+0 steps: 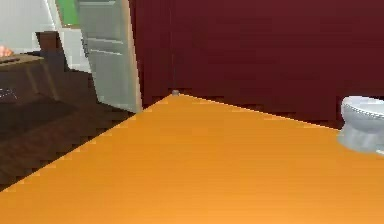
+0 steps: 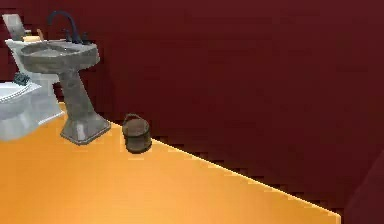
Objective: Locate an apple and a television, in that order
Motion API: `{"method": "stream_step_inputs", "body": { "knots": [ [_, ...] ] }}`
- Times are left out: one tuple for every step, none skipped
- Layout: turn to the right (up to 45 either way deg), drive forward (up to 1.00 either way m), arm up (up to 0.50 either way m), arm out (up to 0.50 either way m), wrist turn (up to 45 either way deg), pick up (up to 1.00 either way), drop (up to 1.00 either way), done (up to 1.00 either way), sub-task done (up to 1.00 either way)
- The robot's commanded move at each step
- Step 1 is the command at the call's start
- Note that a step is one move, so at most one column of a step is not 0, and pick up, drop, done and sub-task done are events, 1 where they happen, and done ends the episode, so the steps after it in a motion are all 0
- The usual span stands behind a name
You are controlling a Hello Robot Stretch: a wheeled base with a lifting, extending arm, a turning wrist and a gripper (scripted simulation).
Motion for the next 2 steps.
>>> {"method": "stream_step_inputs", "body": {
  "knots": [
    [30.0,0.00,0.00,0.00,0.0,0.00,0.00,0.00,0.00],
    [0.0,0.05,0.00,0.00,0.0,0.00,0.00,0.00,0.00]
  ]
}}
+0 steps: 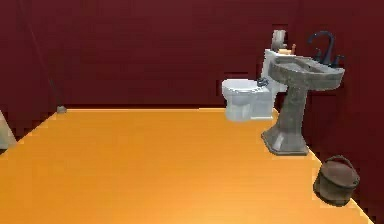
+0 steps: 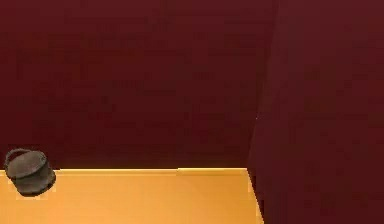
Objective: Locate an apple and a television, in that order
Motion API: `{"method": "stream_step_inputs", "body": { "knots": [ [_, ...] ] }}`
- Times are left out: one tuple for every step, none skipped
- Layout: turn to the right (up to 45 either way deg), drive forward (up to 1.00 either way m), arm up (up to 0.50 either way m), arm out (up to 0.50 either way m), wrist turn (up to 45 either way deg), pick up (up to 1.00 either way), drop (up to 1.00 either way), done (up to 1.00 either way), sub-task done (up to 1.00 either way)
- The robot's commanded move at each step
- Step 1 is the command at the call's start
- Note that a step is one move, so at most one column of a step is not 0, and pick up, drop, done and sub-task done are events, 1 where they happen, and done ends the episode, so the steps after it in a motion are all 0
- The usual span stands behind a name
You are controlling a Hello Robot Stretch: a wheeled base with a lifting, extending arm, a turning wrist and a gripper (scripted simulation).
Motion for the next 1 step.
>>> {"method": "stream_step_inputs", "body": {
  "knots": [
    [-45.0,0.00,0.00,0.00,0.0,0.00,0.00,0.00,0.00]
  ]
}}
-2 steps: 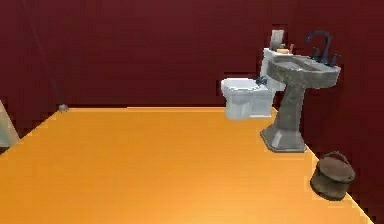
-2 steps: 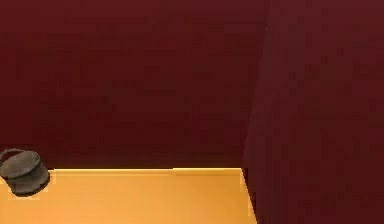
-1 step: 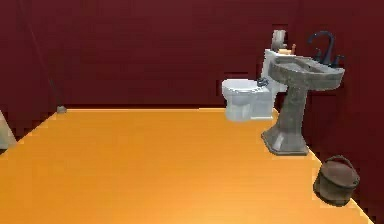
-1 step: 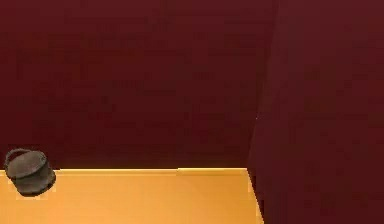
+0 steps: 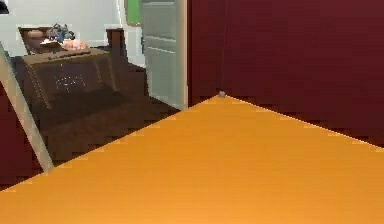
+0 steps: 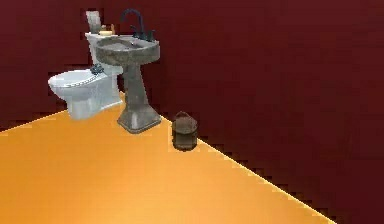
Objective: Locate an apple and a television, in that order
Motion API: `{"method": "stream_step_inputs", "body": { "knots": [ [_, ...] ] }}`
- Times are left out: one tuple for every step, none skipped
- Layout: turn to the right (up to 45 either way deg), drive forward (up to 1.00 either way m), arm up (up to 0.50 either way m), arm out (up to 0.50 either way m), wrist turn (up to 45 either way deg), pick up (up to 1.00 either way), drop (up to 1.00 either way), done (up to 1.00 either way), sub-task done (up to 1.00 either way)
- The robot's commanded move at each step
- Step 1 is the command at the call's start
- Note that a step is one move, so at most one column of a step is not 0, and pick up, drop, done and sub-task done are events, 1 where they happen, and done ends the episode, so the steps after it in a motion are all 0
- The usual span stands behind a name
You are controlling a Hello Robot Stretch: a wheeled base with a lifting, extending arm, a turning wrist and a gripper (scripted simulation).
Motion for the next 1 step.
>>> {"method": "stream_step_inputs", "body": {
  "knots": [
    [-21.0,0.00,0.00,0.00,0.0,0.00,0.00,0.00,0.00]
  ]
}}
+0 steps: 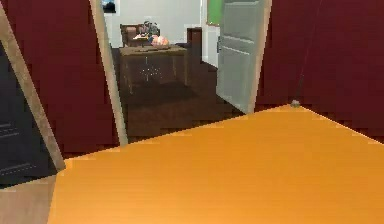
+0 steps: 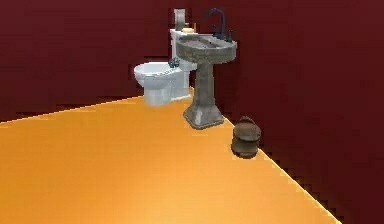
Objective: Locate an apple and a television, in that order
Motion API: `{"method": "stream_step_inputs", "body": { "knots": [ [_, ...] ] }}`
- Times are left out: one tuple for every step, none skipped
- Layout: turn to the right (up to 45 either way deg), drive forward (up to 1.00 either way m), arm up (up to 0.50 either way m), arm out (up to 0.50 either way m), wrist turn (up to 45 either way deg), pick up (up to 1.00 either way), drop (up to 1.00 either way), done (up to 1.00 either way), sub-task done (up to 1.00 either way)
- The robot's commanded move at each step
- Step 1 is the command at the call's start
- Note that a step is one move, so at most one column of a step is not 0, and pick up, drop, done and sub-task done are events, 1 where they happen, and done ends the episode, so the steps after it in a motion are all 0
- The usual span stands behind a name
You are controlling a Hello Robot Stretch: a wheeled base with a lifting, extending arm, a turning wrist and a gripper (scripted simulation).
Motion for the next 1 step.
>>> {"method": "stream_step_inputs", "body": {
  "knots": [
    [-3.0,0.00,0.00,0.00,0.0,0.00,0.00,0.00,0.00]
  ]
}}
